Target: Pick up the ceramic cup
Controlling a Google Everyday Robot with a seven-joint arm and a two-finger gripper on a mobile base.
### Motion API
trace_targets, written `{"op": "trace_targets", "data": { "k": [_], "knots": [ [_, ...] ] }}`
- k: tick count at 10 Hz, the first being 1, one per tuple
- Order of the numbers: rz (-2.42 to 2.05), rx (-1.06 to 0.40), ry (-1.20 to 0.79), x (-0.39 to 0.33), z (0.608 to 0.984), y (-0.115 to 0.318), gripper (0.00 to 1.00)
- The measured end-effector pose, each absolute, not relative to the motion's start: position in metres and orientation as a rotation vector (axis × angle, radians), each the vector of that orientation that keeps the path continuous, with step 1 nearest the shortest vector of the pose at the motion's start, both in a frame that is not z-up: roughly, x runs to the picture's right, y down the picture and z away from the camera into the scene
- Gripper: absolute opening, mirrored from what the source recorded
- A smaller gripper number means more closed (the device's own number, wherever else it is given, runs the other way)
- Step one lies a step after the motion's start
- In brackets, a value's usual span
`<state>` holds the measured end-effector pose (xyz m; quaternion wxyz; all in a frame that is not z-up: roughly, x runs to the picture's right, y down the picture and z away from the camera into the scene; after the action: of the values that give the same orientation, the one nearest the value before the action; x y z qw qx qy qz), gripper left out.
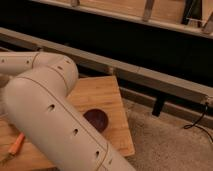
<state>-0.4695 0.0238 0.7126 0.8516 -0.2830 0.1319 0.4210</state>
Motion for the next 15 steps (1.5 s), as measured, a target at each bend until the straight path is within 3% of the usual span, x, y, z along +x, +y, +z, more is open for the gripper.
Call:
{"op": "trace_targets", "data": {
  "k": [11,12,15],
  "knots": [
    [0.813,-0.703,0.281,-0.513,0.786,0.063,0.65],
    [0.791,-0.709,0.294,-0.513,0.79,0.073,0.6],
    [0.743,-0.708,0.333,-0.505,0.794,0.097,0.32]
  ]
}}
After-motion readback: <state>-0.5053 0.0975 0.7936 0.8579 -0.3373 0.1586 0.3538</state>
